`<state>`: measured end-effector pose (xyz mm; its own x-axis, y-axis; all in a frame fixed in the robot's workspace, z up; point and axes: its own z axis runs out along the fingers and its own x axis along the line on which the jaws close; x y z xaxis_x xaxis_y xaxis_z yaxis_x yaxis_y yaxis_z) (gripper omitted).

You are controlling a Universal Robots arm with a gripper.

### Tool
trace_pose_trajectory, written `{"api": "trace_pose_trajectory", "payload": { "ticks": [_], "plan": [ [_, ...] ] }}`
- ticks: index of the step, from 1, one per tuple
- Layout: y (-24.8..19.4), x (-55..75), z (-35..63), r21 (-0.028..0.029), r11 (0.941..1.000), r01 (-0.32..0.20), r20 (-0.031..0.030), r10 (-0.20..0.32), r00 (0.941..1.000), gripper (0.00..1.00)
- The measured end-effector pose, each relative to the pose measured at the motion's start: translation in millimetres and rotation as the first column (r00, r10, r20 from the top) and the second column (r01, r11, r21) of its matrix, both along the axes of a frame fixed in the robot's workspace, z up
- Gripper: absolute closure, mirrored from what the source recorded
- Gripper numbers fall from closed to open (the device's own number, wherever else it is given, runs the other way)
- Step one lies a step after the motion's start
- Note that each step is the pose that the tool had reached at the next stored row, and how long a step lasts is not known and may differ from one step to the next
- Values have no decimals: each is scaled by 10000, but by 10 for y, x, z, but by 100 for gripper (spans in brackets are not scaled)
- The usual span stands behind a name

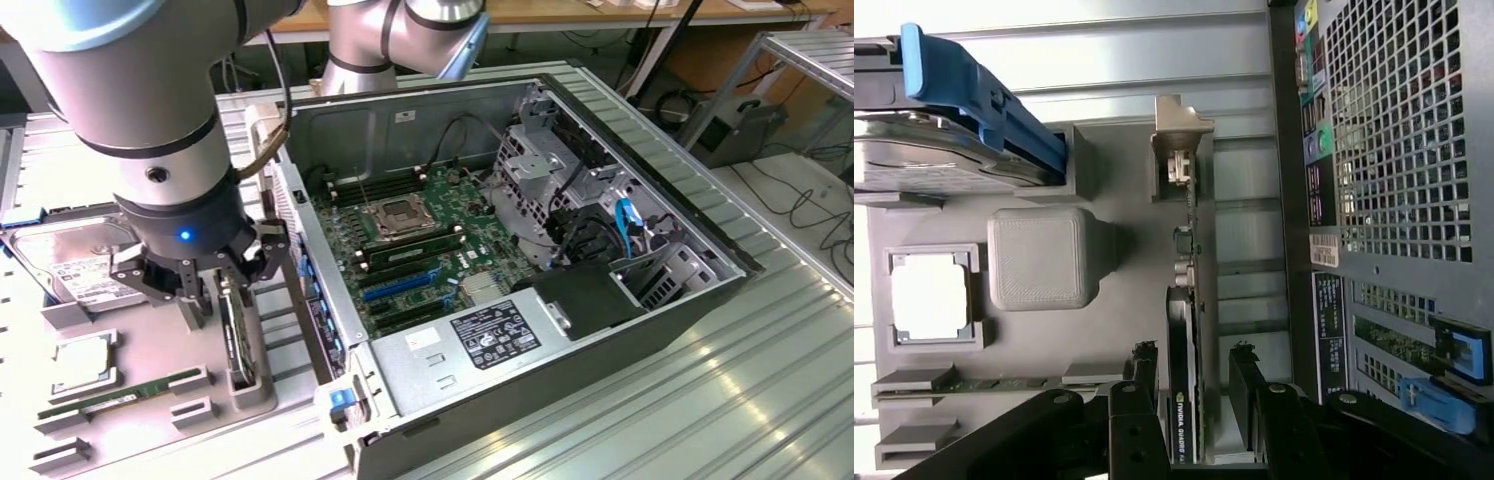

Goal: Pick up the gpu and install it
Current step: 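Pick up the gpu and move the gpu toward the slot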

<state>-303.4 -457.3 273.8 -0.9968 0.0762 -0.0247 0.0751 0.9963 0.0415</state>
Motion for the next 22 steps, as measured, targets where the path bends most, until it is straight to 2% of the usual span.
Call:
{"api": "trace_pose_trajectory", "payload": {
  "ticks": [22],
  "plan": [
    [137,-7,-299,0,10000,0,1,0,10000,58]
  ]
}}
